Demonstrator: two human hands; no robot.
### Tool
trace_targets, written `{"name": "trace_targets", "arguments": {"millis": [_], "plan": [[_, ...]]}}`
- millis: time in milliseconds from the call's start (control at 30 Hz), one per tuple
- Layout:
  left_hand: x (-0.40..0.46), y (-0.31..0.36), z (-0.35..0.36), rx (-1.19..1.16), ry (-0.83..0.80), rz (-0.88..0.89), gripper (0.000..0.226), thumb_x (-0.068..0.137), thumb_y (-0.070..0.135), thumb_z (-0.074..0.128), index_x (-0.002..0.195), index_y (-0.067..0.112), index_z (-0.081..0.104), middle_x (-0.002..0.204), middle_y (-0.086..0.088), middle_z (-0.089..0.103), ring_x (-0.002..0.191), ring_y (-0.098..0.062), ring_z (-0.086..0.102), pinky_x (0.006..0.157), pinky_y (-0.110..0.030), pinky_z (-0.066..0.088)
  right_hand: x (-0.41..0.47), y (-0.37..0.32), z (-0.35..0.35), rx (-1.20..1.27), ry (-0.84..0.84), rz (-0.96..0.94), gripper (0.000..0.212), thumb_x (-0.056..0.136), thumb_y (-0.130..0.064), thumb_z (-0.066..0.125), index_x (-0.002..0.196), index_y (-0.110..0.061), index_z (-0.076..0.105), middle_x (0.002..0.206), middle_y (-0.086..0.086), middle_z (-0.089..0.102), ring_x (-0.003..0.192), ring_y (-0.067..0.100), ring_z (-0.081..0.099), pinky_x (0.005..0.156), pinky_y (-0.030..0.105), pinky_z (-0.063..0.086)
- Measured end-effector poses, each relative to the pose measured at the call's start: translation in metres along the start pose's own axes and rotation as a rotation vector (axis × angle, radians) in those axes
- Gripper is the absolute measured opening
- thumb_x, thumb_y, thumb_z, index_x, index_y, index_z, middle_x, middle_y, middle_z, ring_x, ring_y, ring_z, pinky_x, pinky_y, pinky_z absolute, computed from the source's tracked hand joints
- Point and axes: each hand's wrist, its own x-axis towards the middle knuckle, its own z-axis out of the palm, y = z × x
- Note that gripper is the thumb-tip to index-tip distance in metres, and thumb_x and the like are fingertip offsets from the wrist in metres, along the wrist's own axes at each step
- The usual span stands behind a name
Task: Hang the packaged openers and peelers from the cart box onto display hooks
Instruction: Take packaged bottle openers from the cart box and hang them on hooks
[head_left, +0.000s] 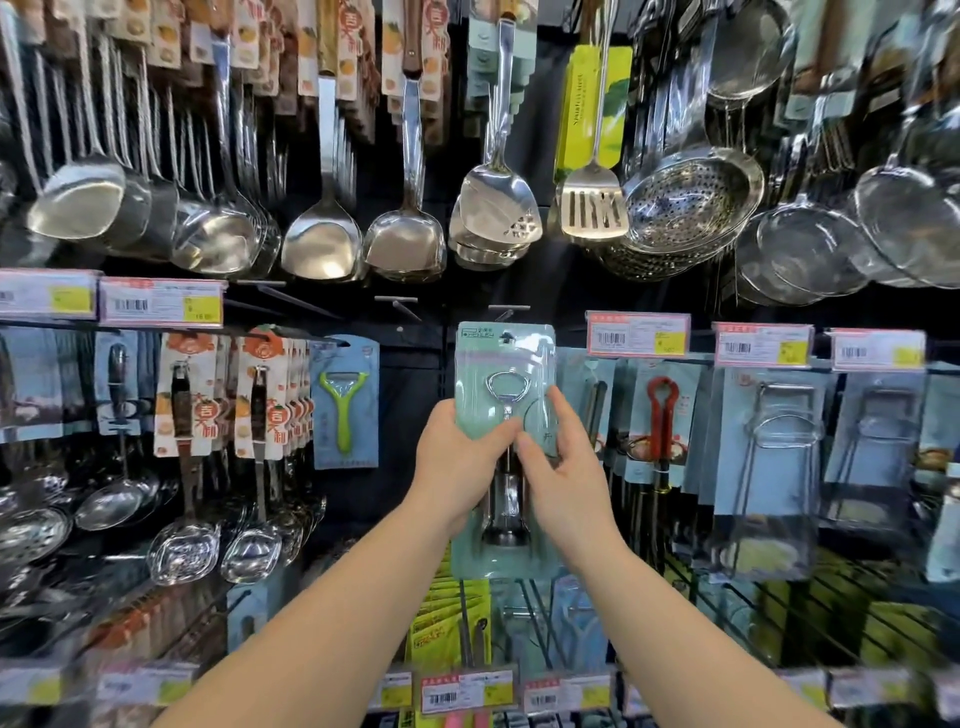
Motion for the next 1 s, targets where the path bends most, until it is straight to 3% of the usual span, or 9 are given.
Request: {"name": "trace_targets", "arguments": {"millis": [133, 267, 367, 433, 533, 700, 867, 1000], "plan": [[0.012, -0.006, 0.001, 0.008, -0.026, -0.077, 0.027, 0.082, 0.025, 0.077, 0.104, 0.023, 0.062, 0.102, 0.005, 0.071, 0.094, -0.012, 0.068, 0.072, -0.026, 0.052, 0.009, 0.006, 0.004, -0.013, -0.002, 0.049, 0.061, 0.098, -0.034, 0.053, 0.15, -0.043, 0.023, 0.147, -0.028, 0.026, 0.127, -0.008, 0.022, 0.103, 0.019, 0.023], [0.027, -0.016, 0.003, 0.059, -0.065, -0.166, 0.054, 0.082, 0.033, 0.077, 0.128, 0.015, 0.057, 0.119, -0.003, 0.068, 0.109, -0.021, 0.066, 0.095, -0.042, 0.054, 0.02, 0.012, 0.009, -0.058, -0.032, 0.113, 0.064, 0.098, -0.035, 0.053, 0.151, -0.042, 0.019, 0.155, -0.019, 0.026, 0.124, -0.009, 0.033, 0.097, 0.01, 0.032], [0.03, -0.031, 0.007, 0.457, 0.12, -0.205, 0.098, 0.076, 0.057, 0.073, 0.153, 0.019, 0.025, 0.152, -0.01, 0.039, 0.138, -0.032, 0.04, 0.111, -0.047, 0.038, 0.025, 0.022, 0.005, -0.146, 0.016, 0.168, 0.066, 0.096, -0.037, 0.054, 0.153, -0.037, 0.019, 0.159, -0.004, 0.026, 0.143, 0.013, 0.027, 0.115, 0.035, 0.029], [0.018, -0.046, 0.013, 0.601, 0.252, -0.134, 0.101, 0.076, 0.062, 0.069, 0.154, 0.023, 0.019, 0.16, -0.009, 0.025, 0.145, -0.033, 0.026, 0.114, -0.05, 0.028, 0.017, 0.033, -0.008, -0.199, 0.077, 0.172, 0.062, 0.095, -0.037, 0.055, 0.151, -0.035, 0.028, 0.153, -0.003, 0.035, 0.141, 0.016, 0.032, 0.111, 0.034, 0.03], [-0.01, -0.071, 0.037, 0.634, 0.296, 0.051, 0.087, 0.083, 0.053, 0.067, 0.152, 0.022, 0.026, 0.161, -0.009, 0.022, 0.147, -0.031, 0.019, 0.118, -0.05, 0.017, -0.007, 0.054, -0.043, -0.314, 0.137, 0.184, 0.054, 0.096, -0.037, 0.055, 0.146, -0.032, 0.036, 0.148, -0.005, 0.039, 0.131, 0.01, 0.038, 0.102, 0.027, 0.031], [-0.061, -0.084, 0.118, 0.781, 0.032, 0.292, 0.067, 0.091, 0.049, 0.058, 0.148, 0.021, 0.037, 0.16, -0.009, 0.027, 0.146, -0.03, 0.02, 0.119, -0.049, 0.012, -0.042, 0.082, -0.134, -0.497, 0.246, 0.287, 0.055, 0.097, -0.035, 0.054, 0.148, -0.026, 0.035, 0.15, -0.002, 0.04, 0.138, 0.018, 0.036, 0.11, 0.036, 0.034], [-0.107, -0.09, 0.244, 0.952, -0.455, 0.263, 0.067, 0.092, 0.061, 0.045, 0.15, 0.029, 0.031, 0.161, -0.002, 0.026, 0.148, -0.027, 0.019, 0.121, -0.048, 0.015, -0.092, 0.107, -0.27, -0.842, 0.29, 0.415, 0.058, 0.096, -0.04, 0.052, 0.148, -0.024, 0.035, 0.143, 0.007, 0.047, 0.133, 0.026, 0.039, 0.107, 0.041, 0.038], [-0.177, -0.09, 0.365, 1.0, -0.699, 0.278, 0.066, 0.09, 0.063, 0.045, 0.146, 0.03, 0.035, 0.155, -0.003, 0.033, 0.143, -0.031, 0.027, 0.117, -0.05, 0.023, -0.151, 0.117, -0.4, -1.057, 0.331, 0.559, 0.052, 0.095, -0.041, 0.051, 0.142, -0.023, 0.04, 0.131, 0.009, 0.052, 0.121, 0.029, 0.046, 0.095, 0.039, 0.041]]}}
